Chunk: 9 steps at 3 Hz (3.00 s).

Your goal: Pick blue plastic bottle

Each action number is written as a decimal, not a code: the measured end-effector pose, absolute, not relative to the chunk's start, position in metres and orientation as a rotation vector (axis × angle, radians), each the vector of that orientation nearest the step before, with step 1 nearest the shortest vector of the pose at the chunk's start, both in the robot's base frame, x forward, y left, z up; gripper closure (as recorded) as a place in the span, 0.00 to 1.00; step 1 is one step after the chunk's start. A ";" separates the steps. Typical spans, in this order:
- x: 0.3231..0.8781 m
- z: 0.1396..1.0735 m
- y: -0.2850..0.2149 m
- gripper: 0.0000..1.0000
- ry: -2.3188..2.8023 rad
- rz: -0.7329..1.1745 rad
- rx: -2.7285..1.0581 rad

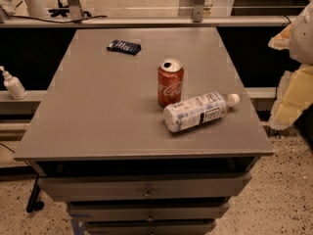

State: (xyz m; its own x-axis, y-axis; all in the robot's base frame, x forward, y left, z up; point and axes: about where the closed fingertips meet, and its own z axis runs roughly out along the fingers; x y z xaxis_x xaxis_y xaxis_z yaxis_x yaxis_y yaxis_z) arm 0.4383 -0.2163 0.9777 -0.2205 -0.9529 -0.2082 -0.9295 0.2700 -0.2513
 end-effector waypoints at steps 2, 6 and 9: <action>0.438 0.978 -0.215 0.00 2.218 -0.106 -1.714; 0.496 0.852 -0.145 0.00 2.059 0.207 -1.737; 0.529 0.842 -0.122 0.62 2.105 0.305 -1.705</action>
Offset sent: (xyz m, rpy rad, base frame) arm 0.0102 0.0077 -0.0612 0.0637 0.0073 0.0141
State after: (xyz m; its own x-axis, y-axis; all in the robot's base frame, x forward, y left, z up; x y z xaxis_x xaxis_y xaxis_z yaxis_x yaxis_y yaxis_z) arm 0.5287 -0.1223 0.8421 -0.1654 -0.8796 -0.4460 -0.9701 0.2265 -0.0870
